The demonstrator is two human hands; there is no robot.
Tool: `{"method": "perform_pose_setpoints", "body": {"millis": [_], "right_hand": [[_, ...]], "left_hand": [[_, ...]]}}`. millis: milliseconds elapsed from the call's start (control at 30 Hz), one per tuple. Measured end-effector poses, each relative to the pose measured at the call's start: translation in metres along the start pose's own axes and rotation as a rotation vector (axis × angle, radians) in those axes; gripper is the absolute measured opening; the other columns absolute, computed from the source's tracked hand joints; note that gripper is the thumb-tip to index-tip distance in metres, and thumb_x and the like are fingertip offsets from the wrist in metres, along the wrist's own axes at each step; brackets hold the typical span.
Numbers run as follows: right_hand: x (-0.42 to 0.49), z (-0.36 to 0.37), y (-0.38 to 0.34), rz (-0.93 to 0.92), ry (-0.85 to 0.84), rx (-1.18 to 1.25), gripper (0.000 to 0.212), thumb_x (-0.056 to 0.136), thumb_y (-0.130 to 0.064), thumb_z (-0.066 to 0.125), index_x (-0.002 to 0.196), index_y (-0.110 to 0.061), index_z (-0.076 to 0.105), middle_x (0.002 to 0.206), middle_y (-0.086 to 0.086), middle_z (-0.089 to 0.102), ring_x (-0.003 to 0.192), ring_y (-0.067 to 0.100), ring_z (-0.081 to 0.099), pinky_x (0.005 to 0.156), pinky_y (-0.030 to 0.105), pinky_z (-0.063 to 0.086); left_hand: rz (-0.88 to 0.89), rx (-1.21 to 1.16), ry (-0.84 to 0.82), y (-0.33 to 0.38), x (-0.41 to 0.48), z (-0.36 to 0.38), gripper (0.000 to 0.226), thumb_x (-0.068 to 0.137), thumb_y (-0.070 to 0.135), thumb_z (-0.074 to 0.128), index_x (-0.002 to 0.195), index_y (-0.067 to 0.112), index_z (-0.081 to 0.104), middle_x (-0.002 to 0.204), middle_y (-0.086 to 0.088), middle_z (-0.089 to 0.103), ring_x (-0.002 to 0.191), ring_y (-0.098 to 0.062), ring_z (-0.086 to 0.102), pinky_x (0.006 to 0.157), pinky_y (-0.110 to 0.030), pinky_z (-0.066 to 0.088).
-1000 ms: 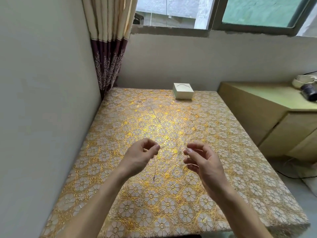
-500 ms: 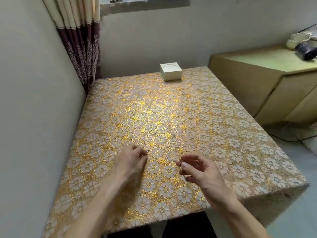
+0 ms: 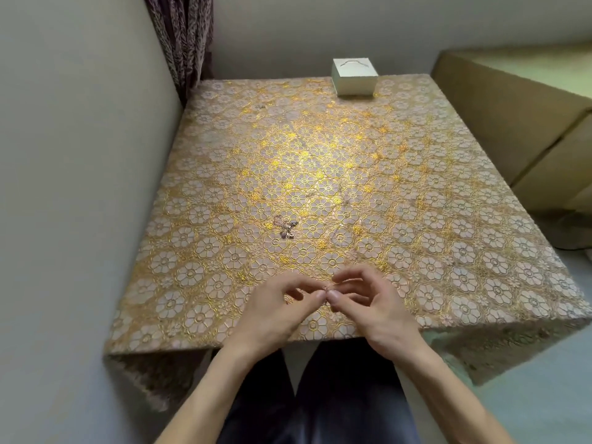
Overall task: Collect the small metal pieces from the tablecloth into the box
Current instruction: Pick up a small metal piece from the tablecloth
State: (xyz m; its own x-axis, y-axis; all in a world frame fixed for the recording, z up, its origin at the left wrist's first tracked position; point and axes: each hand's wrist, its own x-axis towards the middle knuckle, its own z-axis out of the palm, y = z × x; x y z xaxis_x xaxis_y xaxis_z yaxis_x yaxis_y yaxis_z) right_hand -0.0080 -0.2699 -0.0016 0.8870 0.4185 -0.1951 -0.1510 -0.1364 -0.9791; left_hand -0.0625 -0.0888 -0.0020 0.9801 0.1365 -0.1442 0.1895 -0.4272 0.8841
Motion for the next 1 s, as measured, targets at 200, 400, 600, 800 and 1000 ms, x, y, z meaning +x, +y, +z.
{"method": "perform_pose_setpoints", "body": {"millis": [200, 400, 600, 800, 1000], "right_hand": [[-0.004, 0.006, 0.000, -0.053, -0.061, -0.197, 0.019, 0.087, -0.023, 0.078, 0.101, -0.022, 0.066, 0.093, -0.006, 0.075, 0.086, 0.013, 0.073, 0.083, 0.040, 0.060], [-0.004, 0.014, 0.002, -0.030, -0.114, -0.196, 0.015, 0.090, -0.025, 0.076, 0.104, -0.028, 0.071, 0.094, -0.006, 0.075, 0.084, 0.019, 0.072, 0.085, 0.044, 0.059], [-0.005, 0.022, 0.002, -0.021, -0.141, -0.237, 0.010, 0.095, -0.025, 0.069, 0.104, -0.030, 0.073, 0.084, -0.008, 0.073, 0.073, 0.010, 0.069, 0.072, 0.029, 0.057], [-0.007, 0.019, 0.000, -0.109, -0.075, -0.447, 0.012, 0.094, -0.041, 0.066, 0.102, -0.039, 0.075, 0.109, -0.016, 0.064, 0.073, 0.006, 0.066, 0.071, 0.016, 0.048], [-0.002, 0.003, -0.036, -0.207, -0.001, -0.406, 0.019, 0.088, -0.043, 0.072, 0.106, -0.035, 0.074, 0.097, -0.019, 0.073, 0.079, 0.005, 0.070, 0.070, 0.020, 0.055]], "left_hand": [[-0.072, -0.190, 0.053, -0.006, -0.011, 0.001, 0.004, 0.088, 0.031, 0.077, 0.092, 0.030, 0.078, 0.095, 0.012, 0.074, 0.088, -0.008, 0.068, 0.075, -0.019, 0.052], [-0.105, -0.347, 0.093, -0.009, -0.015, 0.002, 0.009, 0.089, 0.027, 0.077, 0.094, 0.021, 0.077, 0.091, 0.004, 0.077, 0.091, -0.016, 0.072, 0.082, -0.027, 0.056], [-0.090, -0.434, 0.134, -0.007, -0.016, -0.012, 0.009, 0.092, 0.017, 0.071, 0.099, 0.011, 0.073, 0.087, 0.000, 0.076, 0.078, -0.001, 0.066, 0.070, -0.013, 0.048], [-0.052, -0.400, 0.115, -0.003, -0.013, -0.026, 0.021, 0.086, 0.034, 0.069, 0.100, 0.018, 0.072, 0.092, 0.002, 0.077, 0.092, -0.011, 0.070, 0.085, -0.024, 0.052], [0.009, -0.222, 0.008, 0.012, -0.002, -0.029, 0.009, 0.091, 0.030, 0.071, 0.098, 0.026, 0.074, 0.091, 0.008, 0.076, 0.090, -0.010, 0.069, 0.090, -0.038, 0.055]]}}
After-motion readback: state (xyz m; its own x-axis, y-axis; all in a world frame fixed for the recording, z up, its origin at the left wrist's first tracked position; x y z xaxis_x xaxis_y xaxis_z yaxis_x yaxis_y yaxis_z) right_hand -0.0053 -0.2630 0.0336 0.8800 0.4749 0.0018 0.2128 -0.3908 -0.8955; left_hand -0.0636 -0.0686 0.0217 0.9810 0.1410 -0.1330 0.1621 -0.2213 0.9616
